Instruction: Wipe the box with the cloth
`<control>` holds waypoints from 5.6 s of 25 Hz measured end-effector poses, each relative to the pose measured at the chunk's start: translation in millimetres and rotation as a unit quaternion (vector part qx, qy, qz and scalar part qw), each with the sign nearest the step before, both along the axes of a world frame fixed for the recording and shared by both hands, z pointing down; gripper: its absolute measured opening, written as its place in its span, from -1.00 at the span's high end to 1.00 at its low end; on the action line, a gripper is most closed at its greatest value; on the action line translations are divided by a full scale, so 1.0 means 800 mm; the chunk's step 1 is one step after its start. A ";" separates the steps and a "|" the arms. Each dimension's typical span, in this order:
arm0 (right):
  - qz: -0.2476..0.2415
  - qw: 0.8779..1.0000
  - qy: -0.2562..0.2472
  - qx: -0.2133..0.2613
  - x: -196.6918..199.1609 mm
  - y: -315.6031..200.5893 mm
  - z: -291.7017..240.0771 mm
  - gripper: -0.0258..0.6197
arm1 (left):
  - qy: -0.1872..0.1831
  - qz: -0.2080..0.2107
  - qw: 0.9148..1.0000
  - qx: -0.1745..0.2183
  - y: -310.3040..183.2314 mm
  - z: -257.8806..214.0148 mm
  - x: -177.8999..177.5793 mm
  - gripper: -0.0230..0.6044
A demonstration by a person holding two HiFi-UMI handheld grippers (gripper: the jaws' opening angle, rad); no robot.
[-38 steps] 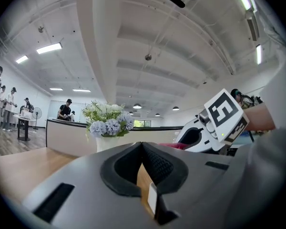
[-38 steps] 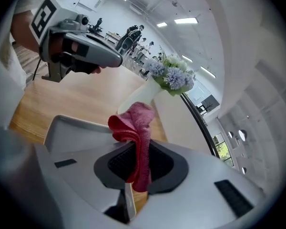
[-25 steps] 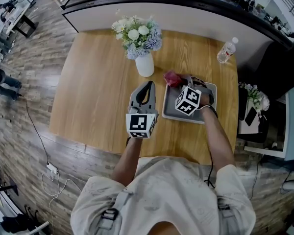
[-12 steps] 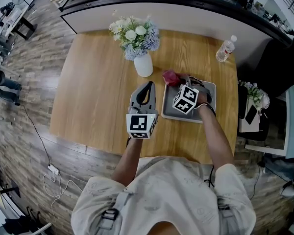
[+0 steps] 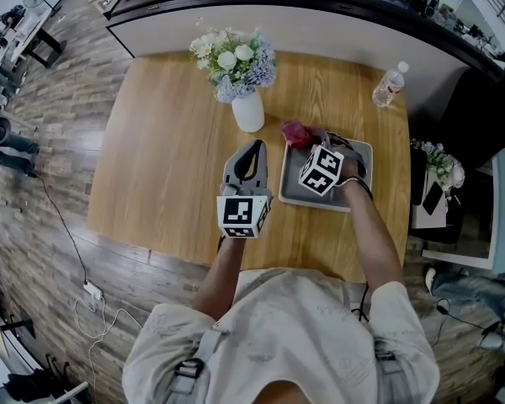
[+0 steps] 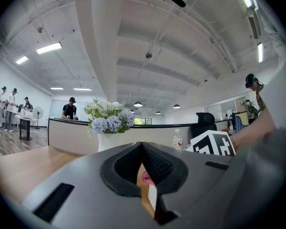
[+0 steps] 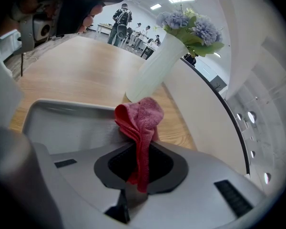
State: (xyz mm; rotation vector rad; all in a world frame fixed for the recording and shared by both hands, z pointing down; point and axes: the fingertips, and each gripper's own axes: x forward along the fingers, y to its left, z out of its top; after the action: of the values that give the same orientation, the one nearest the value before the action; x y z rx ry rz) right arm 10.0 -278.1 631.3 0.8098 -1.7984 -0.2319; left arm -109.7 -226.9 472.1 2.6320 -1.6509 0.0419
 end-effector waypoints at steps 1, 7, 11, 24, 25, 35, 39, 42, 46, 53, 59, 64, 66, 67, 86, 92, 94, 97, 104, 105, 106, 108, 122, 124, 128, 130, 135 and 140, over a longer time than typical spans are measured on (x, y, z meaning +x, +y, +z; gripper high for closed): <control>0.001 1.000 0.001 -0.001 0.001 0.001 0.000 0.72 | 0.000 0.000 1.000 0.000 0.000 0.000 0.000 0.88; -0.001 1.000 0.005 -0.008 0.004 0.009 -0.001 0.72 | -0.001 0.004 1.000 -0.001 0.002 0.001 0.005 0.88; -0.002 1.000 0.007 -0.013 0.004 0.018 0.001 0.72 | -0.001 0.008 1.000 -0.001 0.003 0.001 0.010 0.88; -0.011 0.999 0.022 -0.031 0.003 0.044 0.001 0.73 | 0.001 0.013 1.000 -0.002 0.007 0.002 0.017 0.88; -0.009 0.999 0.023 -0.033 0.003 0.046 0.001 0.73 | 0.001 0.014 1.000 -0.002 0.007 0.002 0.017 0.88; -0.002 0.999 0.023 -0.047 0.004 0.063 0.000 0.73 | 0.001 0.021 1.000 -0.005 0.009 0.005 0.026 0.88; 0.000 0.998 0.019 -0.054 0.003 0.070 0.000 0.73 | 0.002 0.022 1.000 -0.008 0.008 0.009 0.027 0.88; 0.000 0.998 0.018 -0.059 0.003 0.076 0.000 0.73 | 0.002 0.021 1.000 -0.009 0.009 0.010 0.027 0.88; 0.002 0.998 0.017 -0.067 0.004 0.085 0.000 0.73 | 0.002 0.021 1.000 -0.011 0.010 0.013 0.029 0.88; -0.002 0.997 0.020 -0.073 0.002 0.103 -0.002 0.73 | 0.000 0.023 1.000 -0.013 0.011 0.014 0.028 0.88; -0.005 0.996 0.020 -0.087 0.000 0.121 -0.002 0.72 | -0.002 0.024 1.000 -0.016 0.012 0.018 0.027 0.88; -0.009 0.995 0.025 -0.096 0.000 0.133 -0.003 0.72 | -0.003 0.026 1.000 -0.016 0.013 0.016 0.029 0.88; -0.012 0.995 0.030 -0.099 0.000 0.138 -0.002 0.72 | -0.002 0.025 1.000 -0.016 0.014 0.016 0.029 0.88; -0.013 0.994 0.033 -0.101 0.000 0.141 -0.002 0.72 | -0.002 0.025 1.000 -0.016 0.014 0.016 0.029 0.88; -0.034 0.983 0.019 -0.180 -0.009 0.205 -0.010 0.72 | 0.001 0.029 0.999 -0.025 0.019 0.025 0.034 0.88; -0.041 0.983 0.023 -0.175 -0.009 0.219 -0.011 0.72 | 0.000 0.027 0.999 -0.026 0.021 0.027 0.032 0.88; -0.046 0.983 0.020 -0.178 -0.009 0.226 -0.013 0.72 | 0.000 0.025 0.999 -0.027 0.022 0.028 0.031 0.88; -0.052 0.979 0.008 -0.198 -0.012 0.241 -0.016 0.72 | 0.001 0.023 0.999 -0.029 0.022 0.029 0.029 0.88; -0.049 0.978 -0.011 -0.201 -0.017 0.247 -0.011 0.72 | 0.001 0.028 0.999 -0.030 0.021 0.031 0.033 0.88; -0.049 0.978 -0.012 -0.201 -0.017 0.247 -0.011 0.72 | 0.001 0.028 0.999 -0.030 0.022 0.032 0.034 0.88; -0.049 0.978 -0.013 -0.200 -0.016 0.247 -0.011 0.72 | 0.001 0.028 0.999 -0.030 0.022 0.032 0.034 0.88; -0.049 0.979 -0.014 -0.199 -0.016 0.247 -0.011 0.72 | 0.000 0.028 0.999 -0.029 0.022 0.031 0.034 0.88; -0.033 0.984 -0.063 -0.162 -0.007 0.237 -0.044 0.72 | 0.002 0.028 0.999 -0.021 0.019 0.023 0.033 0.88; -0.028 0.985 -0.079 -0.152 -0.005 0.235 -0.056 0.72 | 0.002 0.027 0.999 -0.019 0.018 0.022 0.033 0.88; -0.017 0.987 -0.100 -0.125 0.006 0.223 -0.086 0.72 | 0.001 0.030 0.999 -0.014 0.013 0.016 0.034 0.88; -0.008 0.988 -0.111 -0.108 0.016 0.216 -0.102 0.72 | 0.001 0.032 0.999 -0.010 0.012 0.009 0.036 0.88; 0.035 0.985 -0.160 -0.056 0.047 0.193 -0.144 0.72 | -0.003 0.028 1.000 0.006 0.002 -0.008 0.028 0.88; 0.089 0.973 -0.211 0.001 0.083 0.169 -0.181 0.72 | -0.002 0.025 1.000 0.009 -0.004 -0.017 0.020 0.88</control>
State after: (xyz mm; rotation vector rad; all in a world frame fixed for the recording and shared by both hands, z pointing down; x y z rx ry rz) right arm 76.7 -143.0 486.1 1.0757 -2.1022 0.0623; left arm -93.7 -230.2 458.6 2.6875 -1.5942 0.0355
